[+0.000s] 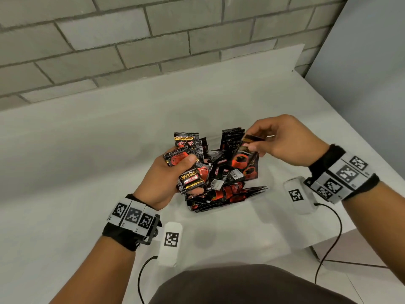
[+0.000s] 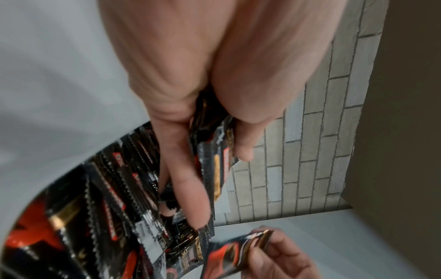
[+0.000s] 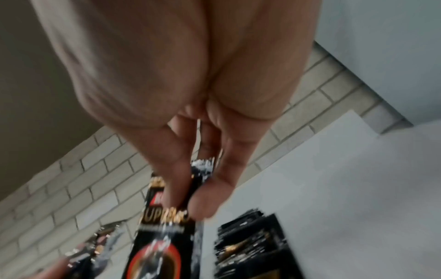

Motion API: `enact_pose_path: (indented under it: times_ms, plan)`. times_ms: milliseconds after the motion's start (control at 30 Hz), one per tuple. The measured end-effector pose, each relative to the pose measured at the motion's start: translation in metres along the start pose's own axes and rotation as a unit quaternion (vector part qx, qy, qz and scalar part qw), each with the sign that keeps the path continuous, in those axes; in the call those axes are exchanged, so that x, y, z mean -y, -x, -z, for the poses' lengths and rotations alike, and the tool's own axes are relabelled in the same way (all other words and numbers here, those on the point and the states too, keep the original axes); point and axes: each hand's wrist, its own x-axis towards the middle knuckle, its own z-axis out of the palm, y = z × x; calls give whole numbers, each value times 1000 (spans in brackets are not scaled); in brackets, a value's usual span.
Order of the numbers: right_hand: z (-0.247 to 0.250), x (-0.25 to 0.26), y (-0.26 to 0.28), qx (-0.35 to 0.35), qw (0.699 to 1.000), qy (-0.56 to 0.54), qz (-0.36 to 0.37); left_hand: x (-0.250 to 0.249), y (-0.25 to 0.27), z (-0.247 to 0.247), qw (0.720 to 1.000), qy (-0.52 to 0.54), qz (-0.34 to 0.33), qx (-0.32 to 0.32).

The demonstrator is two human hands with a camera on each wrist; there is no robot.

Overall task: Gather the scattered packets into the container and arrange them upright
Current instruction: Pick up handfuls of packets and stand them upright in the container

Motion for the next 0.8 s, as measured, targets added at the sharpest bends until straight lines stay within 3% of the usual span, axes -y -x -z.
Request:
enact_pose_path:
  times_ms: [167, 300, 667, 800]
  plan:
    - [3, -16, -4, 73, 982, 176, 2, -2, -2, -1, 1000, 2, -1, 0]
    - [-13, -28, -6, 76, 970, 233, 14, -1, -2, -4, 1000, -1, 1, 4]
    - [-10, -21, -11, 66, 960, 263, 63, 0, -1, -1, 1000, -14, -1, 5]
    - [-18, -15, -9, 110, 950, 286, 65, 0, -1, -2, 1000, -16, 0, 8]
